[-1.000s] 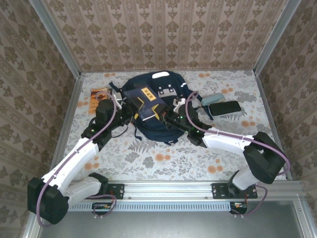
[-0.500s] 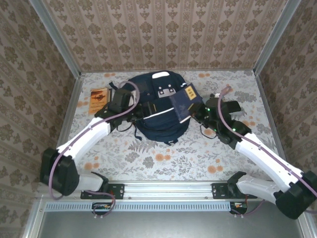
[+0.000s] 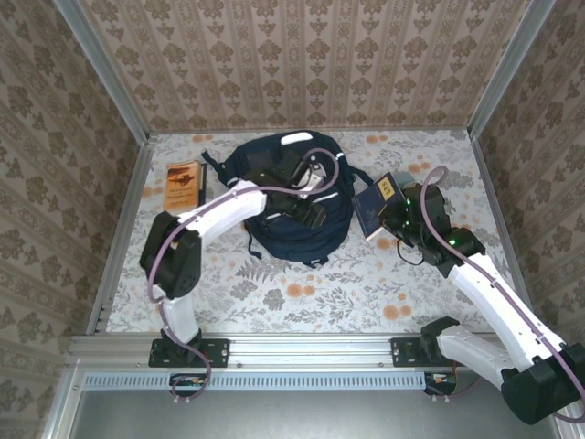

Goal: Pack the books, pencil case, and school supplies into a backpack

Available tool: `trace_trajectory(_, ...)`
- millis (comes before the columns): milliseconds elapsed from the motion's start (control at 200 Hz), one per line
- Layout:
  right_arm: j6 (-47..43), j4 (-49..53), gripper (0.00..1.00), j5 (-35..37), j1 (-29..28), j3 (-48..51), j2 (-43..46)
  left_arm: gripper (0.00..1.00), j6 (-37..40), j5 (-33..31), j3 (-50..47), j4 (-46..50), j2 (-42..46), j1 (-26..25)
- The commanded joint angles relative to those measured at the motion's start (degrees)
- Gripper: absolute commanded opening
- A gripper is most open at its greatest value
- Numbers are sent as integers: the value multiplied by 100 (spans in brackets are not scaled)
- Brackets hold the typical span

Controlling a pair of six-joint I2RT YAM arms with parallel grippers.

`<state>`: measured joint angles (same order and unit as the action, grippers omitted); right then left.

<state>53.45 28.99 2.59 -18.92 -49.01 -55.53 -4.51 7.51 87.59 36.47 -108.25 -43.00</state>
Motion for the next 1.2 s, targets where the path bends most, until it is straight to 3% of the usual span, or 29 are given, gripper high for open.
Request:
trace_trajectory(0,-129,-186,4,-238,110,117,-40,80,928,-385,523,748,-447,-113)
trace_trajectory(235,-179,-308,5,-496,214,184,-134,78,1244,-1120,1244,1198,-1066,-156)
trace_trajectory(640,-19,-545,5,-736,224,331,-204,74,1549,-1190,1669,1774,-1496,-155)
trace_trajectory(845,14,-452,5,-717,231,383,-84,58,1486,-1255,1815,1800,-1615,-164)
trace_trajectory(1195,87,-321,5,-673,227,489,178,18,1419,-1772,1984,1646,-1312,-245)
